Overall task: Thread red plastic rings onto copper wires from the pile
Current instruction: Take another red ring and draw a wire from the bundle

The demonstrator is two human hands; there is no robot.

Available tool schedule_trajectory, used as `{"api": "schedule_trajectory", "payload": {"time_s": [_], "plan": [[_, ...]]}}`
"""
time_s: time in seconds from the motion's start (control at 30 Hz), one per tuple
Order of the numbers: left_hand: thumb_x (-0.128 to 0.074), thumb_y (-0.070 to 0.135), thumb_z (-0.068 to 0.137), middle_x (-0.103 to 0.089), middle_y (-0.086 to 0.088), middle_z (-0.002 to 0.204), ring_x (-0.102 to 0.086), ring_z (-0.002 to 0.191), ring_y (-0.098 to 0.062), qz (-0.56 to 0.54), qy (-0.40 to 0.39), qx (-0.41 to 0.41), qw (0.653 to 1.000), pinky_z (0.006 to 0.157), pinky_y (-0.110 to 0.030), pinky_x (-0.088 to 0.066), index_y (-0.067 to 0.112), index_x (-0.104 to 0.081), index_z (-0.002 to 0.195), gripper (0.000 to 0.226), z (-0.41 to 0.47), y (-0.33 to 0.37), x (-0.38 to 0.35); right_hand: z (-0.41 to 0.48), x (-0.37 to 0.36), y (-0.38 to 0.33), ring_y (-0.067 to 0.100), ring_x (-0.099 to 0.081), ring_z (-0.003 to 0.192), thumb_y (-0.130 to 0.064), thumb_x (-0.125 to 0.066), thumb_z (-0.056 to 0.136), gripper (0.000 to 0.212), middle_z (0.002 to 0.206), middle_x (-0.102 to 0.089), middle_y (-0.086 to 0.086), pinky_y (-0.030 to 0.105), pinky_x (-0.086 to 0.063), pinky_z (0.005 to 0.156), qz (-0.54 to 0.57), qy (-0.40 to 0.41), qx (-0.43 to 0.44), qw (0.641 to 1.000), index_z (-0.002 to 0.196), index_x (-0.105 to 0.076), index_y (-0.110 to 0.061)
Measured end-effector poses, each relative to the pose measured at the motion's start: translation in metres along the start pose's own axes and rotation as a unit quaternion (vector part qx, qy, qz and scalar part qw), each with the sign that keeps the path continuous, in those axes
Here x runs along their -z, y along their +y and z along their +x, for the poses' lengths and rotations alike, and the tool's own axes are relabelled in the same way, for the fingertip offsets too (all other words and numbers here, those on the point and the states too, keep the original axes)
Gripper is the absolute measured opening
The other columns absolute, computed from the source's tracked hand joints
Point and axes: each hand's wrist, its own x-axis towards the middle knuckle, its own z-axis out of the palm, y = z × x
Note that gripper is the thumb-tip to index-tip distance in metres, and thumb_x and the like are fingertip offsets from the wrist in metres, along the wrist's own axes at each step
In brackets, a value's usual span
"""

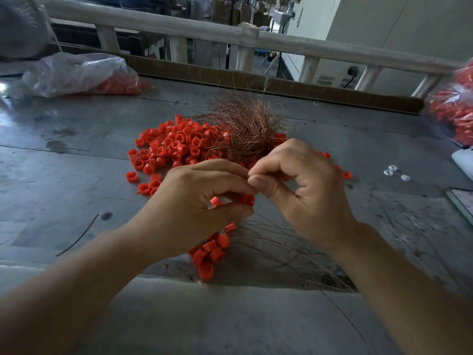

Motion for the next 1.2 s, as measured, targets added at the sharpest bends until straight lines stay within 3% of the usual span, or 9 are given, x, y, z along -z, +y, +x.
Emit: {"api": "schedule_trajectory", "payload": {"time_s": [0.17, 0.27, 0.5, 0.57, 0.7, 0.9, 1.03, 1.2], "plan": [[-0.066, 0.026, 0.071, -0.064, 0.013, 0.101, -0.064, 0.091, -0.001, -0.110, 0.039, 0.041, 0.992, 0.078, -0.014, -0.050, 0.023, -0.071, 0.093, 0.023, -0.001, 0.001, 0.002, 0.000, 0.001, 0.002, 0.002, -0.058, 0.090, -0.010, -0.056, 0.087, 0.022, 0.094, -0.058, -0.009, 0.016, -0.047, 0.076, 0.077, -0.012, -0.048, 0.996, 0.109, -0.057, -0.014], [-0.067, 0.030, 0.068, -0.067, 0.012, 0.101, -0.064, 0.093, -0.001, -0.140, 0.065, 0.062, 0.986, 0.080, -0.013, -0.049, 0.023, -0.062, 0.104, 0.037, 0.000, 0.001, 0.004, 0.000, 0.000, 0.001, 0.003, -0.058, 0.099, -0.001, -0.057, 0.083, 0.035, 0.101, -0.060, -0.009, 0.015, -0.046, 0.086, 0.087, -0.059, -0.064, 0.992, 0.113, -0.053, -0.017], [-0.074, 0.034, 0.065, -0.068, 0.019, 0.100, -0.065, 0.095, -0.005, -0.213, 0.077, 0.082, 0.971, 0.080, -0.015, -0.050, 0.021, -0.062, 0.103, 0.042, 0.002, 0.001, 0.006, 0.000, 0.003, 0.003, 0.003, -0.058, 0.070, -0.007, -0.059, 0.082, 0.028, 0.077, -0.055, -0.011, 0.011, -0.044, 0.068, 0.083, -0.061, -0.100, 0.990, 0.106, -0.056, -0.021], [-0.079, 0.027, 0.062, -0.069, 0.018, 0.097, -0.066, 0.092, -0.004, -0.210, 0.090, 0.103, 0.968, 0.077, -0.014, -0.050, 0.018, -0.071, 0.087, 0.028, 0.003, -0.001, 0.007, 0.001, 0.004, 0.003, 0.001, -0.056, 0.064, -0.007, -0.055, 0.085, 0.025, 0.079, -0.050, -0.014, 0.009, -0.042, 0.063, 0.064, -0.057, -0.090, 0.992, 0.105, -0.055, -0.022], [-0.071, 0.031, 0.058, -0.072, 0.012, 0.085, -0.067, 0.079, -0.005, -0.230, 0.127, 0.160, 0.952, 0.069, -0.013, -0.051, 0.025, -0.068, 0.085, 0.028, 0.004, -0.004, 0.009, 0.004, 0.010, 0.006, -0.010, -0.048, 0.071, -0.006, -0.055, 0.084, 0.020, 0.079, -0.046, -0.020, 0.004, -0.037, 0.068, -0.008, -0.033, -0.069, 0.997, 0.102, -0.063, -0.011], [-0.070, 0.028, 0.059, -0.072, 0.012, 0.084, -0.066, 0.076, -0.002, -0.232, 0.111, 0.157, 0.953, 0.068, -0.012, -0.050, 0.032, -0.070, 0.082, 0.024, 0.003, -0.001, 0.008, 0.004, 0.009, 0.004, -0.004, -0.048, 0.066, -0.008, -0.065, 0.078, 0.007, 0.075, -0.048, -0.015, 0.005, -0.036, 0.064, -0.027, -0.046, -0.062, 0.997, 0.084, -0.068, -0.006], [-0.070, 0.031, 0.058, -0.073, 0.009, 0.084, -0.068, 0.076, -0.005, -0.245, 0.101, 0.169, 0.949, 0.066, -0.013, -0.052, 0.030, -0.072, 0.081, 0.024, 0.004, 0.001, 0.007, 0.003, 0.006, 0.004, -0.004, -0.050, 0.068, -0.006, -0.060, 0.082, 0.012, 0.076, -0.052, -0.011, 0.005, -0.036, 0.065, -0.021, -0.036, -0.075, 0.996, 0.090, -0.069, -0.008], [-0.074, 0.008, 0.052, -0.073, -0.003, 0.080, -0.070, 0.071, -0.014, -0.417, 0.101, 0.216, 0.877, 0.061, -0.017, -0.053, 0.018, -0.075, 0.076, 0.026, 0.005, -0.003, 0.005, 0.006, 0.013, 0.004, -0.002, -0.047, 0.057, -0.013, -0.064, 0.080, 0.015, 0.071, -0.058, -0.007, 0.006, -0.034, 0.056, 0.050, 0.039, -0.115, 0.991, 0.078, -0.061, -0.028]]}}
